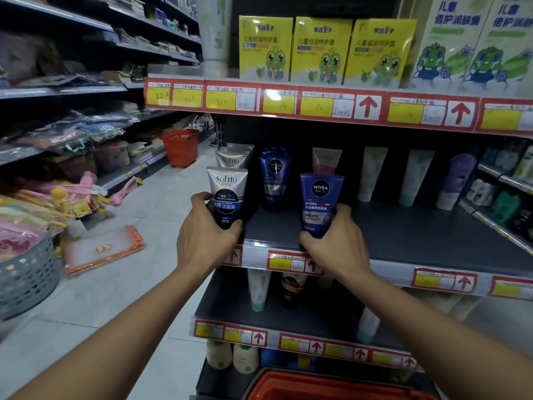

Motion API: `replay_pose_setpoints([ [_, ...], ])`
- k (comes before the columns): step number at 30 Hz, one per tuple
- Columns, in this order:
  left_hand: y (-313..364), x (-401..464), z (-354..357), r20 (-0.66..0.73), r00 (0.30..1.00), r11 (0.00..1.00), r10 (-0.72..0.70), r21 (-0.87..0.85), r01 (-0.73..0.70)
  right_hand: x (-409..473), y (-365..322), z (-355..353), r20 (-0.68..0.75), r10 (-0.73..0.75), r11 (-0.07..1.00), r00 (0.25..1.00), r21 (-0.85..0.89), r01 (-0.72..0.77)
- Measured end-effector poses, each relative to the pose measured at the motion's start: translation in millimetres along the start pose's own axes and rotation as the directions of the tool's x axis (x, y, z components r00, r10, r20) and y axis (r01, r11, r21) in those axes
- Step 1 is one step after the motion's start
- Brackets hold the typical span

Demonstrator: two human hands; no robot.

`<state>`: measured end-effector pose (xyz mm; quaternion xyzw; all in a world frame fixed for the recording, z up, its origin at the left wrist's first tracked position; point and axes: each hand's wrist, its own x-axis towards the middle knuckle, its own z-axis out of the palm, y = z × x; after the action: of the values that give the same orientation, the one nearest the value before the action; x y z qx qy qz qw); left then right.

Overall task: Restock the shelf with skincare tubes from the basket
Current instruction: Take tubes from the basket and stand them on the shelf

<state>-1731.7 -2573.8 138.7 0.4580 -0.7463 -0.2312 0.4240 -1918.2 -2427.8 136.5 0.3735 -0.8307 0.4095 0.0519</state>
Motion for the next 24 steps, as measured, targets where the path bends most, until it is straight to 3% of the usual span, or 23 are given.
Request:
replay_pose_setpoints([
  [10,-2,12,7,0.007,1.0,0.998,-0.021,0.055,0.021,16,-13,16,0.109,-0.069,0.998,0.992,-0.009,0.07],
  [18,-10,44,9,0.036,0.999,0.981,0.008,0.194,-0.014,42,-40,42,0.184,-0.113,0.993,0.976,-0.014,0.118],
  [24,-17,46,19,0.022,0.998,0.984,0.063,0.165,-0.065,47,-33,57,0.194,-0.156,0.988,0.968,0.017,0.156],
])
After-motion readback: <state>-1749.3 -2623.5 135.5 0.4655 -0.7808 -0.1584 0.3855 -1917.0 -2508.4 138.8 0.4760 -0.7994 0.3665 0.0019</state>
